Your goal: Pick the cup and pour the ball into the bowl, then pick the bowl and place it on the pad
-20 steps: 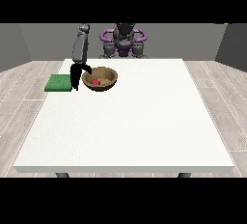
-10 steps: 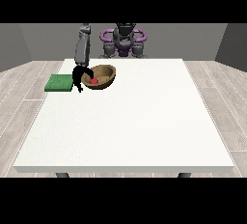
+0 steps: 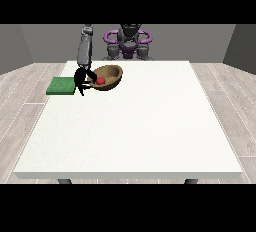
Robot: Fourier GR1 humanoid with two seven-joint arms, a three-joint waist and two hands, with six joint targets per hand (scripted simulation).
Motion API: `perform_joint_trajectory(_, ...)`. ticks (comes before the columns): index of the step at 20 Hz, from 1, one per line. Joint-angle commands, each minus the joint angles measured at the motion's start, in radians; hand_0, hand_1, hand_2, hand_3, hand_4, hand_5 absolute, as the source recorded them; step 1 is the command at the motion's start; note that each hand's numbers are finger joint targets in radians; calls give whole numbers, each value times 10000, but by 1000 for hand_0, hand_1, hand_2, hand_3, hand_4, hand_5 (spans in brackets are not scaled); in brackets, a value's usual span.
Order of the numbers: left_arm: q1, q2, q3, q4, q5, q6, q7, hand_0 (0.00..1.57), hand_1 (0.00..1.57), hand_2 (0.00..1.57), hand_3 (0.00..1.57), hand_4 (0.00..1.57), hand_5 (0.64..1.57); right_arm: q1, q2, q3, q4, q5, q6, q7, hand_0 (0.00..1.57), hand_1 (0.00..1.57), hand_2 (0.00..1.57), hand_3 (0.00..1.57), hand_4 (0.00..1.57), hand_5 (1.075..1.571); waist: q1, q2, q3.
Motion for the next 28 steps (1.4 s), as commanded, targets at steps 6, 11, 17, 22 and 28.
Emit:
perform_joint_trajectory(6,804,370,428,1302,-118,-336,-324,0,0,0,0,1197,1534,100,-2293,856,-338,1003,-607,4283,1571,1571,1571,1042,1026,1556,-908,-1000,196)
perform_joint_trajectory(11,1316,529,689,1969,-584,-220,-1428,0,0,0,0,1204,1537,-779,-3317,1147,-831,1280,-79,5621,1571,1571,1571,828,1041,1559,-1603,-719,240)
perform_joint_trajectory(17,1936,714,755,2140,-530,-380,-1555,0,0,0,0,1206,1543,-907,-4504,582,-644,790,1281,6240,1571,1571,1571,671,1067,1566,-2020,-1356,255)
perform_joint_trajectory(22,2023,1344,1156,2927,-399,-701,-2262,0,0,0,0,1203,1546,-933,-4423,595,-662,867,1515,5879,1571,1571,1571,381,1123,1568,-2337,-872,252)
perform_joint_trajectory(28,2144,1399,1091,2862,-395,-845,-3017,0,0,0,0,1215,1553,-1534,-4541,45,-4,656,1281,5832,1571,1571,1571,489,1073,1568,-1822,-295,259)
